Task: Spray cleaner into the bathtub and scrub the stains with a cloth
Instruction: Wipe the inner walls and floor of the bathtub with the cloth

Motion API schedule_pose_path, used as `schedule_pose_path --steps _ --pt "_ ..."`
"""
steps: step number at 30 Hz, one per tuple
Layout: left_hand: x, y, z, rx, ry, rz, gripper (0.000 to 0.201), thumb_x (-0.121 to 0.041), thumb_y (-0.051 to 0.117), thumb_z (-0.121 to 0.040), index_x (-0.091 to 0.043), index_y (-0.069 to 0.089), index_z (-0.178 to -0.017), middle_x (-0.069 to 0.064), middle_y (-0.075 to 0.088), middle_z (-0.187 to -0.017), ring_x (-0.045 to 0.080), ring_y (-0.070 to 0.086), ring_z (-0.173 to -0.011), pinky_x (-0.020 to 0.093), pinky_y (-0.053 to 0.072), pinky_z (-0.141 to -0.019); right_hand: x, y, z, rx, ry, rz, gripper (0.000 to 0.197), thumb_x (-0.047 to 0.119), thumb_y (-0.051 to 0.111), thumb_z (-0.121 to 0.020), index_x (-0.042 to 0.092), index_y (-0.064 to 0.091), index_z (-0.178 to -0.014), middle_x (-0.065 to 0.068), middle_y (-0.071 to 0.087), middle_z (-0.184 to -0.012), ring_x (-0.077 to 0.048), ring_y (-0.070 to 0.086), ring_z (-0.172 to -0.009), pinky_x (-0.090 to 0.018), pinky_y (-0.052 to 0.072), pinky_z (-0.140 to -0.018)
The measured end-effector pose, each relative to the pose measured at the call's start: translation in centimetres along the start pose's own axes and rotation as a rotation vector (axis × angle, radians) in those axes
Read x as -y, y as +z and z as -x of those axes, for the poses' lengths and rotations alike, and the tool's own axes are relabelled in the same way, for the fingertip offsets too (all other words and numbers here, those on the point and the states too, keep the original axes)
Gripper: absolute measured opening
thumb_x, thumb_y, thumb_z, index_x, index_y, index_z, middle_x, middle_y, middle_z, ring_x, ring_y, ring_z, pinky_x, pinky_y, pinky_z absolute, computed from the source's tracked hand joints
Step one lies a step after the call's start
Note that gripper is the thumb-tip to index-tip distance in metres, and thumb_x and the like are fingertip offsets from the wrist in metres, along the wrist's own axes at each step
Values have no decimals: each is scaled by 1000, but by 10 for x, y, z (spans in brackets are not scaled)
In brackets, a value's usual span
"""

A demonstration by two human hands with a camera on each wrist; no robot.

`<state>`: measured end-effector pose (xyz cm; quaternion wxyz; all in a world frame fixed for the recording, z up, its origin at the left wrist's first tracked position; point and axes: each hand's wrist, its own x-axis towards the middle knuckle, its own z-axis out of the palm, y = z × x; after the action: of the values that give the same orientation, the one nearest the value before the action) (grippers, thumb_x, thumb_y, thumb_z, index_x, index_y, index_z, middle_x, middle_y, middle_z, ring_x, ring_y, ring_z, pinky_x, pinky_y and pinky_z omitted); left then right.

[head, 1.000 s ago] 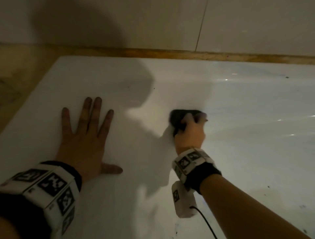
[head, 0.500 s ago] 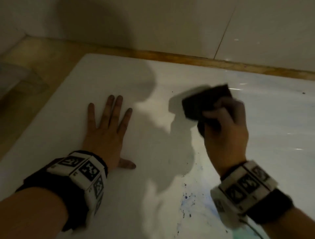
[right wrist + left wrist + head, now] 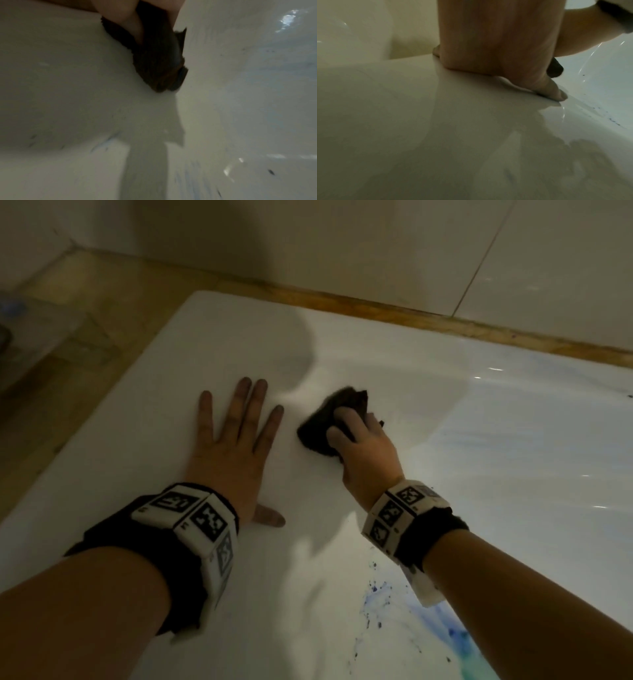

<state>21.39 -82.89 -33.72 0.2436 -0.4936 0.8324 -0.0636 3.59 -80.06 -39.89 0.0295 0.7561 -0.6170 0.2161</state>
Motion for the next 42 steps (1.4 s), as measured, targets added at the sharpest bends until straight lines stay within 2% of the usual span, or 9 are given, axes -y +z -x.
schedule_pose_path --steps 4,12,16,20,25,29,33,36,42 --pt "0 -3 2 0 8 27 138 -90 43 -56 -8 -50 -117 23 -54 -129 39 -41 -128 60 -33 -87 -9 -3 42 190 29 -51 48 -9 83 -38 8 67 -80 -15 63 -95 -36 62 -67 -35 54 -47" --pt "-3 -1 0 10 -4 17 139 -91 41 -55 -8 -54 -113 23 -55 -128 39 -45 -125 59 -32 -88 -57 -60 33 -300 319 179 25 -11 64 -59 0 62 -80 -23 63 -99 -40 61 -79 -35 48 -52" --pt "-3 3 0 -6 -13 16 139 -91 40 -54 -8 -53 -116 23 -54 -129 38 -45 -125 61 -28 -94 -47 -24 26 -28 337 166 40 -7 71 -53 5 66 -91 -25 60 -110 -44 60 -89 -37 51 -54" --pt "-3 5 -4 -32 -7 23 141 -93 39 -51 -8 -52 -118 23 -54 -129 37 -47 -124 60 -32 -91 -34 6 37 338 422 59 50 3 58 -80 14 48 -128 -11 26 -145 -34 32 -128 -40 45 -92" --pt "-1 6 0 -78 49 81 144 -92 46 -44 -12 -39 -129 20 -43 -140 35 -40 -129 57 -33 -94 -40 1 66 676 182 -40 30 5 52 -86 14 58 -113 -8 41 -130 -28 45 -115 -32 41 -90" --pt "-5 2 0 -24 16 65 143 -92 45 -47 -12 -45 -124 20 -51 -134 36 -46 -124 56 -37 -89 -52 -29 92 68 419 -1 15 8 57 -72 20 65 -76 -13 58 -91 -25 52 -76 -35 38 -63" --pt "-8 6 -2 -13 -28 40 143 -93 41 -48 -10 -51 -120 22 -54 -130 37 -48 -123 57 -39 -85 -89 -71 109 -579 1021 -118 16 2 59 -67 2 66 -82 -26 53 -108 -34 55 -93 -25 37 -77" --pt "-6 7 -2 -49 3 57 144 -94 41 -44 -12 -44 -126 23 -48 -135 37 -41 -129 58 -34 -91 -166 -70 142 -862 1344 -120 34 14 59 -60 38 59 -83 -10 56 -111 -27 60 -91 -34 52 -87" --pt "-9 9 -1 -106 -23 72 142 -93 41 -48 -12 -43 -127 25 -50 -132 39 -42 -127 59 -34 -90 -155 -75 84 -770 1430 -199 39 -7 49 -78 27 31 -76 -14 43 -116 -26 45 -111 -4 28 -91"
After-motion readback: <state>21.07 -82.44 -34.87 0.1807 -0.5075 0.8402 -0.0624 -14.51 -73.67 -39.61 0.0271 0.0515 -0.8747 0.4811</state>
